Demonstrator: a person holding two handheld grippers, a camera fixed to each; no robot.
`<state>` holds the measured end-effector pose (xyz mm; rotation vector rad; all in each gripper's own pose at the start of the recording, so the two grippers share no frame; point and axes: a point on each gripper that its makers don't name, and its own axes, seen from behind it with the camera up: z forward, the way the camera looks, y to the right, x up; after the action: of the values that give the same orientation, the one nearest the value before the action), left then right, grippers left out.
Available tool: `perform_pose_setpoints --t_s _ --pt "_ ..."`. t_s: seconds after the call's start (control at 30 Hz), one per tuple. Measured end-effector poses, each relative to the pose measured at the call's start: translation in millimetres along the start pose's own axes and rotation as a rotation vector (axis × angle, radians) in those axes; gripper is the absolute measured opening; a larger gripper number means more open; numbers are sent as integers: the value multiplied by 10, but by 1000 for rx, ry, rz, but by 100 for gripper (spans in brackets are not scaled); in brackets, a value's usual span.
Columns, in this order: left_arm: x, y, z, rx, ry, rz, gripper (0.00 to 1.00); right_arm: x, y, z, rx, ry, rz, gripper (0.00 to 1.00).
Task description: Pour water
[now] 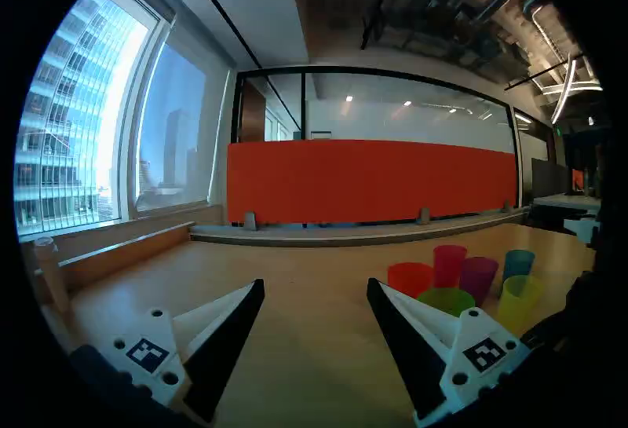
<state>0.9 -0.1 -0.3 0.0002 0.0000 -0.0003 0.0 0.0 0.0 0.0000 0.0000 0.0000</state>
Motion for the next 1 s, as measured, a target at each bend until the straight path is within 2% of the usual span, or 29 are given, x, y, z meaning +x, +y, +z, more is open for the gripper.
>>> perform_pose_setpoints --t_s 0.4,0.6,0.7,0.8,1.0 --pt "3 -42 -24 18 -7 -2 97 -29 1 17 5 -12 -1 100" --pt "222 -77 -13 17 7 -16 97 79 -12 23 23 -26 -6 100" --pt "341 -112 1 26 -9 -4 97 170 -53 20 49 -40 -15 100" --pt "487 -98 28 20 -14 -6 97 289 -89 30 73 -57 -24 100" --pt "738 30 101 -35 -24 -46 97 634 -151 48 106 -56 -42 100"
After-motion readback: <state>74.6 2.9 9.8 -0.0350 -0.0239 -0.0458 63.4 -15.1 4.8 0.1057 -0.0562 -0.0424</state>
